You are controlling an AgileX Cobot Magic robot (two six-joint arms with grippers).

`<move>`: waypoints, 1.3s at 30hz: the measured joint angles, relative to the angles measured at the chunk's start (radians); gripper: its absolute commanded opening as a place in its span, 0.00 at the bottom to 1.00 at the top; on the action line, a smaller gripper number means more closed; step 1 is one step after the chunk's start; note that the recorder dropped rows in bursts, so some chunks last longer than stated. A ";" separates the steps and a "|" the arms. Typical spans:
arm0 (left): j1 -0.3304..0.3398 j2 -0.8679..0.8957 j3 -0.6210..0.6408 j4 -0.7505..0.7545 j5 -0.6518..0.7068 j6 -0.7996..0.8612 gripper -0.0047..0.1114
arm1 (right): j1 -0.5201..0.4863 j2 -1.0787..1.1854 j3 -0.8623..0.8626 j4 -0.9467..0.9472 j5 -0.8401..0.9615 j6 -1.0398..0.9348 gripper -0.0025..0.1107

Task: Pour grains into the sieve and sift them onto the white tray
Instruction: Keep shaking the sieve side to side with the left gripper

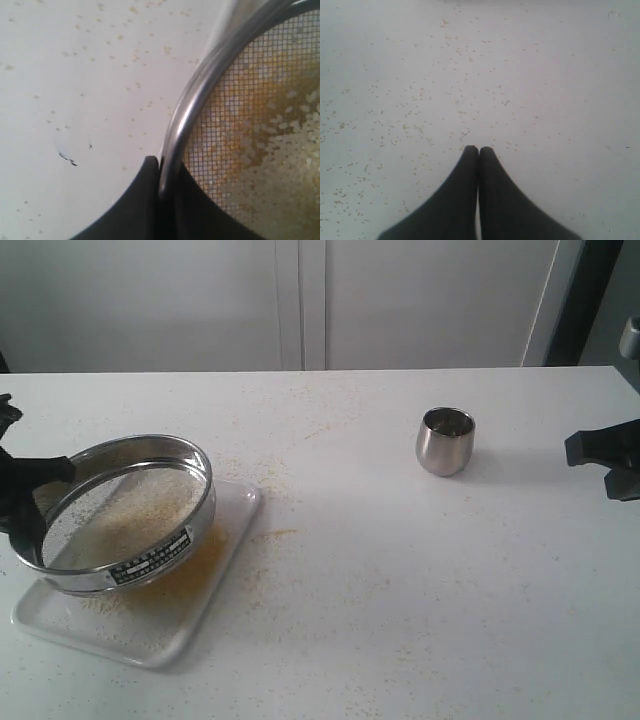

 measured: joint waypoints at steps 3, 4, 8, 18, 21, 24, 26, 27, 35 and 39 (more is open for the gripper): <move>-0.012 0.007 0.002 -0.040 -0.007 0.048 0.04 | 0.000 0.000 0.000 0.000 0.000 0.000 0.02; -0.025 0.007 0.002 -0.055 -0.009 0.071 0.04 | 0.000 0.000 0.000 0.000 0.000 0.000 0.02; -0.058 0.003 0.002 -0.017 -0.007 0.073 0.04 | 0.000 0.000 0.000 0.000 0.000 0.000 0.02; -0.064 -0.006 0.015 0.054 -0.063 0.070 0.04 | 0.000 0.000 0.000 0.000 -0.002 0.000 0.02; -0.032 -0.007 0.034 0.078 -0.066 -0.008 0.04 | 0.000 0.000 0.000 0.000 -0.002 0.000 0.02; -0.050 -0.024 0.038 -0.002 -0.104 0.127 0.04 | 0.000 0.000 0.000 0.000 -0.002 0.000 0.02; -0.054 -0.042 0.038 -0.018 -0.106 0.142 0.04 | 0.000 0.000 0.000 0.000 -0.002 0.000 0.02; -0.039 -0.044 0.038 -0.020 -0.101 0.119 0.04 | 0.000 0.000 0.000 0.000 -0.002 0.000 0.02; -0.022 -0.031 0.062 -0.076 -0.113 0.114 0.04 | 0.000 0.000 0.000 0.000 -0.002 0.000 0.02; -0.051 -0.044 0.065 -0.105 -0.136 0.220 0.04 | 0.000 0.000 0.000 0.002 -0.002 0.000 0.02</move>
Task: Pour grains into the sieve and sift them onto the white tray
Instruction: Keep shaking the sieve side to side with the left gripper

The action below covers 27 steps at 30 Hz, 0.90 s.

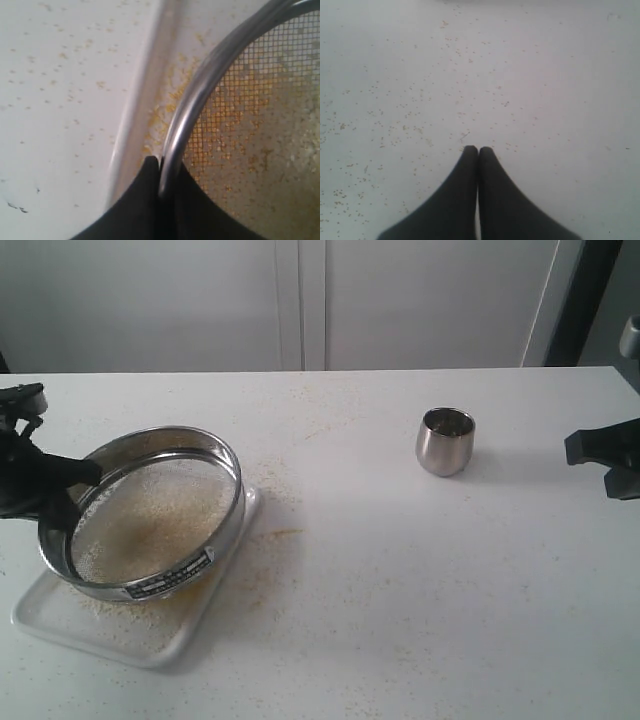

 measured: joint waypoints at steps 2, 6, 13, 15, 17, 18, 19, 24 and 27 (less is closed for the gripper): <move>0.028 0.007 0.000 0.095 0.023 -0.157 0.04 | 0.000 0.000 0.000 0.000 0.000 0.000 0.02; -0.005 0.007 0.000 0.109 -0.022 -0.103 0.04 | 0.000 0.000 0.000 0.000 0.000 0.008 0.02; -0.015 -0.001 0.000 0.154 -0.015 -0.199 0.04 | 0.000 0.000 0.000 0.000 0.000 0.008 0.02; -0.044 -0.011 0.000 0.177 -0.032 -0.167 0.04 | 0.000 0.000 0.000 0.000 0.000 0.008 0.02; -0.039 -0.013 0.000 0.228 -0.023 -0.242 0.04 | 0.000 0.000 0.000 0.000 0.000 0.008 0.02; -0.020 -0.006 0.000 0.254 -0.016 -0.296 0.04 | 0.000 0.000 0.000 0.000 0.000 0.008 0.02; -0.003 0.000 0.000 0.266 -0.011 -0.335 0.04 | 0.000 -0.001 0.000 0.000 0.000 0.008 0.02; -0.023 0.007 0.000 0.184 -0.047 -0.167 0.04 | 0.000 -0.001 0.000 0.000 0.000 0.008 0.02; -0.031 0.011 0.000 0.175 -0.039 -0.190 0.04 | 0.000 -0.001 0.000 0.000 0.000 0.008 0.02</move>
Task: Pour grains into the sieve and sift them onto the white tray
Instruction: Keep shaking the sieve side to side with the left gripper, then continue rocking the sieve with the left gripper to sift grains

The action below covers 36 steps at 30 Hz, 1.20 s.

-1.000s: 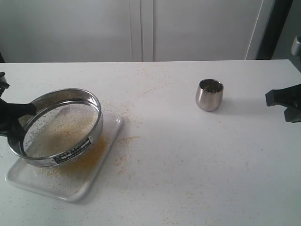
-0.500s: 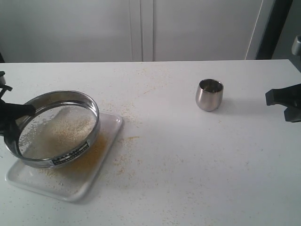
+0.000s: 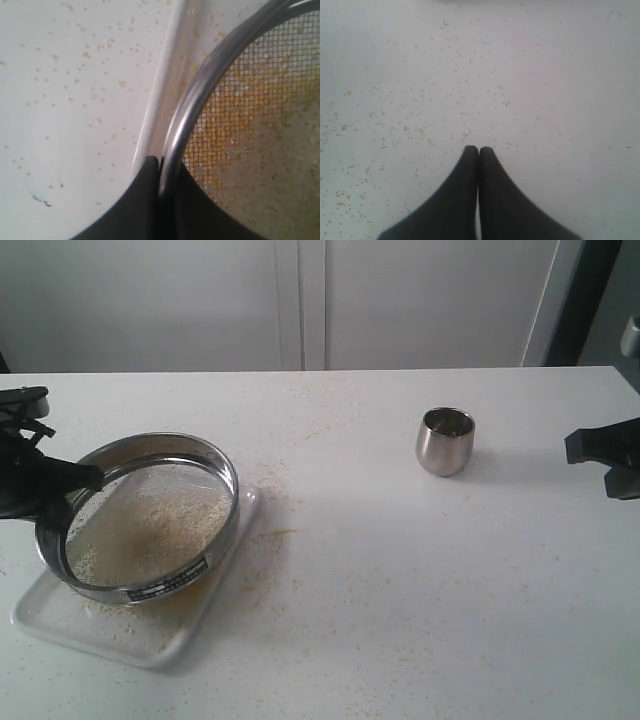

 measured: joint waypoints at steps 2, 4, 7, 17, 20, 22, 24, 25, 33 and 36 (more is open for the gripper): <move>0.027 0.009 0.000 -0.007 0.018 -0.036 0.04 | 0.000 0.000 0.000 0.000 0.000 0.000 0.02; 0.036 0.011 0.000 -0.043 0.023 -0.006 0.04 | 0.000 0.000 0.000 0.000 0.000 0.000 0.02; -0.008 -0.016 -0.008 -0.098 0.001 0.129 0.04 | 0.000 0.000 0.000 0.000 0.000 0.000 0.02; 0.005 -0.014 -0.019 -0.146 0.014 0.142 0.04 | 0.000 0.000 0.000 0.000 0.000 0.000 0.02; -0.018 -0.017 -0.023 -0.127 0.019 0.128 0.04 | 0.000 0.000 0.000 0.000 0.000 0.000 0.02; 0.015 -0.002 -0.023 -0.068 0.039 0.012 0.04 | 0.000 0.000 0.000 0.000 0.000 0.002 0.02; 0.039 0.012 -0.023 -0.043 0.048 -0.051 0.04 | 0.000 0.000 0.000 0.000 0.000 0.002 0.02; 0.038 0.014 -0.023 -0.049 0.048 -0.047 0.04 | 0.000 0.000 0.000 0.000 -0.002 0.002 0.02; 0.010 0.009 -0.042 -0.009 0.079 -0.085 0.04 | 0.000 0.000 0.000 0.000 -0.006 0.002 0.02; 0.020 0.019 -0.043 -0.048 0.087 -0.045 0.04 | 0.000 0.000 0.000 0.000 -0.006 0.002 0.02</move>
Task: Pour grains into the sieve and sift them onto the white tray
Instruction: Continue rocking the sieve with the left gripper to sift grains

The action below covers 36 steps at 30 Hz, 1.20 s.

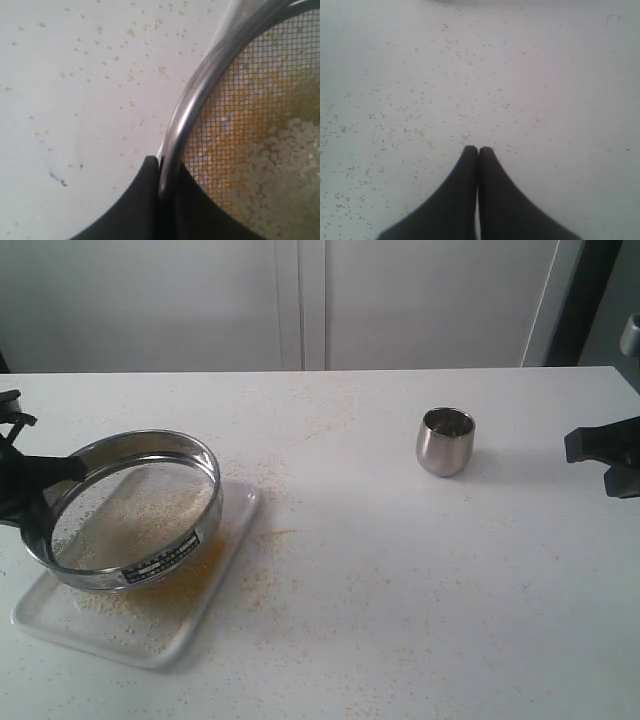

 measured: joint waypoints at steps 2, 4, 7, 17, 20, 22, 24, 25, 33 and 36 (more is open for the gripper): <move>-0.030 -0.011 -0.006 -0.026 -0.015 0.084 0.04 | 0.000 0.000 0.000 0.000 -0.002 0.000 0.02; -0.050 -0.018 -0.011 -0.011 -0.024 0.075 0.04 | 0.000 0.000 0.000 0.000 -0.002 0.000 0.02; -0.027 -0.004 -0.011 0.030 -0.002 -0.036 0.04 | 0.000 0.000 0.000 0.000 -0.004 0.000 0.02; -0.048 -0.007 -0.014 0.055 -0.004 -0.042 0.04 | 0.000 0.000 0.000 0.002 -0.006 0.000 0.02; -0.015 0.002 -0.014 0.045 0.021 -0.058 0.04 | 0.000 0.000 0.000 0.002 -0.006 0.000 0.02; -0.032 -0.008 -0.014 -0.006 0.007 0.048 0.04 | 0.000 0.000 0.000 0.002 -0.006 0.000 0.02; -0.056 -0.022 -0.014 -0.025 -0.007 0.087 0.04 | 0.000 0.000 0.000 0.002 -0.006 0.000 0.02; -0.057 -0.024 -0.014 -0.025 -0.014 0.069 0.04 | 0.000 0.000 0.000 0.002 -0.006 0.000 0.02; -0.031 0.010 -0.014 -0.038 0.011 0.076 0.04 | 0.000 0.000 0.000 0.002 -0.006 0.000 0.02; -0.033 0.015 -0.014 -0.034 0.003 0.056 0.04 | 0.000 0.000 0.000 0.002 -0.006 0.000 0.02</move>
